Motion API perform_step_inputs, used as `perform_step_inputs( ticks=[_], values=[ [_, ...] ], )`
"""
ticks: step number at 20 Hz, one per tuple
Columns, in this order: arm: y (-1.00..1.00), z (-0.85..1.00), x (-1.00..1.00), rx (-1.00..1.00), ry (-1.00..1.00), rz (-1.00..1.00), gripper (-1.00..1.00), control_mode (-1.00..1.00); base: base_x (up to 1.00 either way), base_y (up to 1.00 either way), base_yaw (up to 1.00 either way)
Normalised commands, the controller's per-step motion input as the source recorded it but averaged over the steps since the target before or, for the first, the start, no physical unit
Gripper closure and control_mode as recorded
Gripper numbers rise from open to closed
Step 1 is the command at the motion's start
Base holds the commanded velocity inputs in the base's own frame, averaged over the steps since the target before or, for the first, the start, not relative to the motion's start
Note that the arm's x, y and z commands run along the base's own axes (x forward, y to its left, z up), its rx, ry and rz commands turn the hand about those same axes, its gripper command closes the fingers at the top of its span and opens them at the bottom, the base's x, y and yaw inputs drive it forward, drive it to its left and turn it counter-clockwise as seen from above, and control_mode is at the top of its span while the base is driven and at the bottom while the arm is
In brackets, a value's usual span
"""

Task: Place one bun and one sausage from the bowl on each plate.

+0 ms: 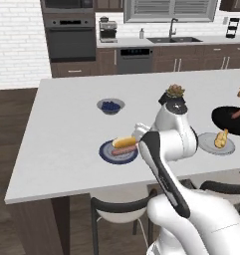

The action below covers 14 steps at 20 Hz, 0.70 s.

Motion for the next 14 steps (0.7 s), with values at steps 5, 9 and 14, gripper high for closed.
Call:
perform_step_inputs(
  ticks=[5, 9, 14],
  values=[
    [0.07, 0.01, -0.13, -0.11, 0.02, 0.12, -1.0, -1.0, 0.0, 0.0, 0.0],
    [-0.06, 0.56, -0.11, 0.02, -0.35, 0.06, -1.0, -1.0, 0.0, 0.0, 0.0],
    [-0.02, 0.0, -0.05, 0.0, 0.0, 0.0, -1.0, 1.0, -0.35, -0.56, 0.0]
  ],
)
